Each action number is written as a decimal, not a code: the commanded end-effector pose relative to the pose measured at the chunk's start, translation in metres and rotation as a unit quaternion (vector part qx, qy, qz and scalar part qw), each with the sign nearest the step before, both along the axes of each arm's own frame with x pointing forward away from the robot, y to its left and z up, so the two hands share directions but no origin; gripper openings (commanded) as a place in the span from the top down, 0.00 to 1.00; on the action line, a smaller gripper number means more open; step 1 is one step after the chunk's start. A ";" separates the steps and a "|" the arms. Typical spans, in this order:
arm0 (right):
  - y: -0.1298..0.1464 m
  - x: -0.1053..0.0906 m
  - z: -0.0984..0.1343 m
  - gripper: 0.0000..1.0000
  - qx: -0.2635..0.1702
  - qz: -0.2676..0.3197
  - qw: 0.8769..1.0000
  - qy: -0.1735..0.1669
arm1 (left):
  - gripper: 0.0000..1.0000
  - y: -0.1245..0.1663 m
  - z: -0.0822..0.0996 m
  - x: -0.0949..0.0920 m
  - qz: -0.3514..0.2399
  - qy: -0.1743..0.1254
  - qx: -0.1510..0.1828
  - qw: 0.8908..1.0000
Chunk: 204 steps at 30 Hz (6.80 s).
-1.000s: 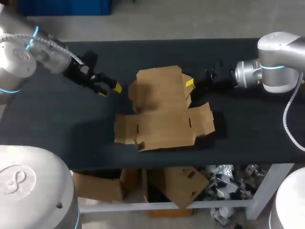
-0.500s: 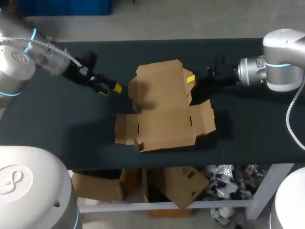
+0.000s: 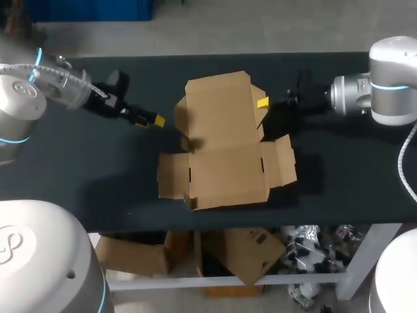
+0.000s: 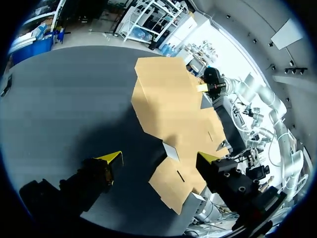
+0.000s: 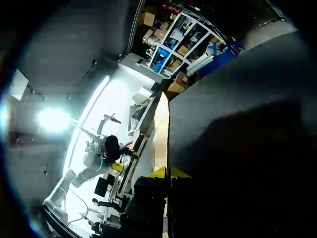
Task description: Assemble the packaging by folding the flat box into shape, placing the metal phone stand inside, and closing the box properly
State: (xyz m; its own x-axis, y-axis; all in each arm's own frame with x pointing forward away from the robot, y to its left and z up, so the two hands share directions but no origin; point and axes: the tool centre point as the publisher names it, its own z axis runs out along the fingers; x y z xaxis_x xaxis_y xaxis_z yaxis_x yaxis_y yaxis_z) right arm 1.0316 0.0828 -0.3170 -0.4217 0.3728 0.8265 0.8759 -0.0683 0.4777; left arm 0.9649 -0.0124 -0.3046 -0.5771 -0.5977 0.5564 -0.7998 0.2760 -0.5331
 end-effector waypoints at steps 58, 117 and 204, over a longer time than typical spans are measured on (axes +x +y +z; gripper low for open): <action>0.008 -0.016 0.054 1.00 0.062 0.048 0.988 -0.130 | 0.00 0.000 0.001 0.003 0.001 -0.030 -0.048 0.998; 0.021 -0.028 0.073 1.00 0.157 0.036 0.965 -0.207 | 0.33 -0.101 0.063 0.031 -0.131 -0.181 -0.204 0.953; -0.087 -0.143 0.105 1.00 -0.042 -0.059 0.960 -0.272 | 1.00 -0.140 0.081 0.044 -0.172 -0.210 -0.245 0.930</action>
State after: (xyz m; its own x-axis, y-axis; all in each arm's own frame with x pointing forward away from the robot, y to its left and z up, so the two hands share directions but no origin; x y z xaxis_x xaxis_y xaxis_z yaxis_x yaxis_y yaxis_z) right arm 0.9060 0.0012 -0.2162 -0.7908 0.3687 0.4885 0.4933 -0.0886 0.8653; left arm 1.0077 -0.1488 -0.2232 -0.9155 -0.0711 0.3959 -0.4019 0.1197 -0.9078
